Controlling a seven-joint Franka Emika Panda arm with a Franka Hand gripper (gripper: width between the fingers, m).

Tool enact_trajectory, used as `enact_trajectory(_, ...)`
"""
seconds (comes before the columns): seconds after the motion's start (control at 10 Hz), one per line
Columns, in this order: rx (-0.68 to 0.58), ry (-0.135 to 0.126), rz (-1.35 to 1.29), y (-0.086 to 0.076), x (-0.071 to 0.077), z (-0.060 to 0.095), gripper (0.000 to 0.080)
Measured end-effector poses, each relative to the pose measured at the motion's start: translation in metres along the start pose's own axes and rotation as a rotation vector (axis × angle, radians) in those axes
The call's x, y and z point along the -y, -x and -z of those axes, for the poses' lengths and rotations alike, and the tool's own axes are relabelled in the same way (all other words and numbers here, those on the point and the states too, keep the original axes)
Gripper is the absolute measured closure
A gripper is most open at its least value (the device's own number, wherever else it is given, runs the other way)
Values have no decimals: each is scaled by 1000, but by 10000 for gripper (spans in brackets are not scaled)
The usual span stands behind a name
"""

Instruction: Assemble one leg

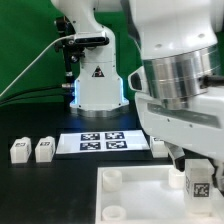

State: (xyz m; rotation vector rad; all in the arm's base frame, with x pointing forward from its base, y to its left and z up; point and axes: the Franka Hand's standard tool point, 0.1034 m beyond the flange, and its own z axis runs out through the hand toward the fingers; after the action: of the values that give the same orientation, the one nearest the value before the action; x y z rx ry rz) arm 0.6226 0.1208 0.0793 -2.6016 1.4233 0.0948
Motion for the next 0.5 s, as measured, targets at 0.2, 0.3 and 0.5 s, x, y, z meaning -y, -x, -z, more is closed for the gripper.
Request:
enact_trajectory(0.2, -4, -2, 177, -2, 0, 0, 151)
enact_trajectory(0.3, -6, -1, 299, -2, 0, 0, 151)
enact_trajectory(0.5, -25, 35, 574, -3, 1, 1, 150)
